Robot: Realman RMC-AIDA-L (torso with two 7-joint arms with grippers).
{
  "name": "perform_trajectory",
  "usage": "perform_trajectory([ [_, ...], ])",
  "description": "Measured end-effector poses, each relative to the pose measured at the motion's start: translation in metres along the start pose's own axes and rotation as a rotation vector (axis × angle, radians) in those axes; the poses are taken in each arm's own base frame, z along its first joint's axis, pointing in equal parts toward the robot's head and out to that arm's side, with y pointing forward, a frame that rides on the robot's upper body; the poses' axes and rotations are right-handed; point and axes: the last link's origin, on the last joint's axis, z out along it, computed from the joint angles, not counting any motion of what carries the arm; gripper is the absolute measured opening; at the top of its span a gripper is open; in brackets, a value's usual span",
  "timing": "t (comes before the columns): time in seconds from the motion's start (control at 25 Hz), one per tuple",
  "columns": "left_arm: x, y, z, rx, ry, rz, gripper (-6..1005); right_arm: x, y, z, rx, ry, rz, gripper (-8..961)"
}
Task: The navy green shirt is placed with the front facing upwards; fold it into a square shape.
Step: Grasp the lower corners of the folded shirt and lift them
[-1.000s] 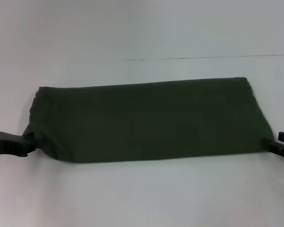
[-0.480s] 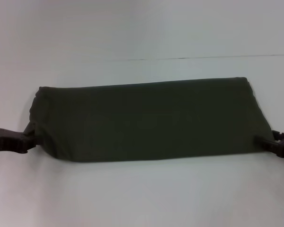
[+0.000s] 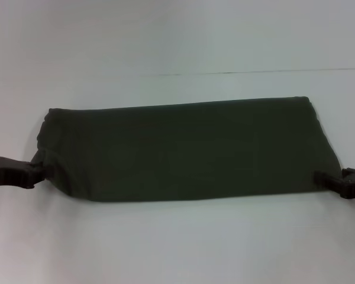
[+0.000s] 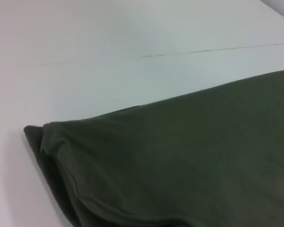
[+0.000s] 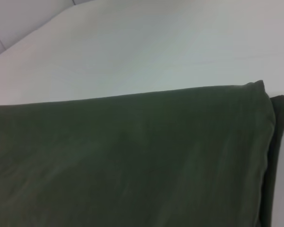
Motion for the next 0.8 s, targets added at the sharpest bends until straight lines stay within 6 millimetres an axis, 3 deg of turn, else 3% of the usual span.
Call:
perform_trajectory([
  [0.48,-0.002,0.002,0.002,-0.008,-0.002,0.047,36,0.002,-0.002,-0.002,0.011,0.003,0.000,217],
  [0.68,-0.011,0.002,-0.001,-0.021,-0.004,0.086,38,0.008,-0.001,-0.008,0.004,0.000,-0.014,15],
  [0.8,-0.020,0.003,-0.008,-0.047,0.008,0.109,38,0.015,0.004,-0.015,-0.030,-0.005,-0.036,12],
])
